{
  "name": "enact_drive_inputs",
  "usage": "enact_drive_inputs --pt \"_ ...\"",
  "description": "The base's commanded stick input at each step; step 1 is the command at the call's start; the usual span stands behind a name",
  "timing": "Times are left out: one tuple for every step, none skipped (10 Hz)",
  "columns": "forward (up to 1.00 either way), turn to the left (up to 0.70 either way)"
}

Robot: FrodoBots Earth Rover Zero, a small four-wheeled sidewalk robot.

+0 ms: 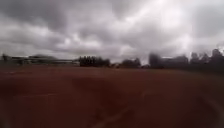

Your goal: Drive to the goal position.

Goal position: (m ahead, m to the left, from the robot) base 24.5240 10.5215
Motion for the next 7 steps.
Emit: enact_drive_inputs --pt "0.7 0.0" --pt "0.7 0.0" --pt "0.7 0.0" --pt "0.7 0.0" --pt "0.7 0.0" --pt "0.7 0.0" --pt "0.7 0.0"
